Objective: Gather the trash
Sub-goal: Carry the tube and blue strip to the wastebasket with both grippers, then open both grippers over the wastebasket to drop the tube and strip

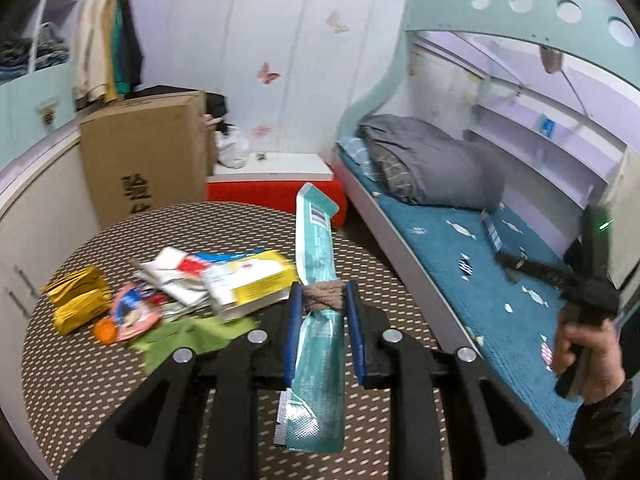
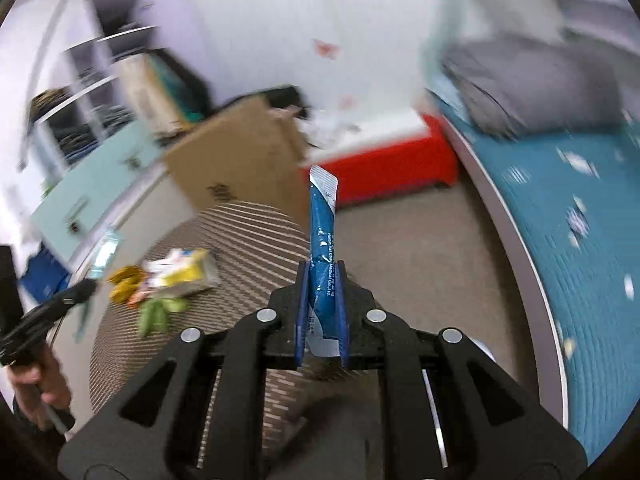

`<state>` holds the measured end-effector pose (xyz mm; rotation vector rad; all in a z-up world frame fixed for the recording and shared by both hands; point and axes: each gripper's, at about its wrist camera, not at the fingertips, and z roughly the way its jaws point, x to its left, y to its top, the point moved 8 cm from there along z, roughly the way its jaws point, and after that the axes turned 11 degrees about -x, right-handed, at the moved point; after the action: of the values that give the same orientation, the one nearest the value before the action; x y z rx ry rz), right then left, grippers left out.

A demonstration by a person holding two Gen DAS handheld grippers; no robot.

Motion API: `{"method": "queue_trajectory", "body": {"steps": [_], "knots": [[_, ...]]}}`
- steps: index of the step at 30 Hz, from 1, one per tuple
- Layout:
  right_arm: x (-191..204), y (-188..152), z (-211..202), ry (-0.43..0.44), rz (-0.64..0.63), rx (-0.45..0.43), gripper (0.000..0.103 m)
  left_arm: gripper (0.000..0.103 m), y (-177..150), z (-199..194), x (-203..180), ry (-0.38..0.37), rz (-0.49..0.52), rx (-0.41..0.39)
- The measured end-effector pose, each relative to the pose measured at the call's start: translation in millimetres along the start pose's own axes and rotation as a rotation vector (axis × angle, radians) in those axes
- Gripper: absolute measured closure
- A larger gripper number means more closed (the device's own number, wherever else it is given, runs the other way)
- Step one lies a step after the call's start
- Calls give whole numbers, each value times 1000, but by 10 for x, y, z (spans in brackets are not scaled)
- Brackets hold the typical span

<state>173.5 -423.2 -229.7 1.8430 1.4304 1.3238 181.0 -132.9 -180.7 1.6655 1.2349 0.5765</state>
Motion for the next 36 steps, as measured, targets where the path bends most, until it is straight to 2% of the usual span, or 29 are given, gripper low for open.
{"method": "queue_trajectory", "body": {"steps": [5,12,14,15,21,27,36], "knots": [[-634,-422,194,-96,106,89,91,82,-61,253,-338,-58,20,39],[-1225,-817,516,-159,234,167,88,82,-153,646,-765,-124,43,105],[-1425,-975,633,-186,290,210,62,82,-192,757,-909,-144,50,127],[-1521,-1031,659,-205,313,222,38,82,-214,800,-962,-152,54,136],[-1768,-1102,524,-220,386,181,35,82,-426,1219,-1396,-213,91,228],[-1865,-907,233,-219,412,113,30,82,-737,1627,-1881,-280,158,326],[-1891,-693,-89,-213,419,32,25,81,-1139,2138,-2361,-327,243,453]]}}
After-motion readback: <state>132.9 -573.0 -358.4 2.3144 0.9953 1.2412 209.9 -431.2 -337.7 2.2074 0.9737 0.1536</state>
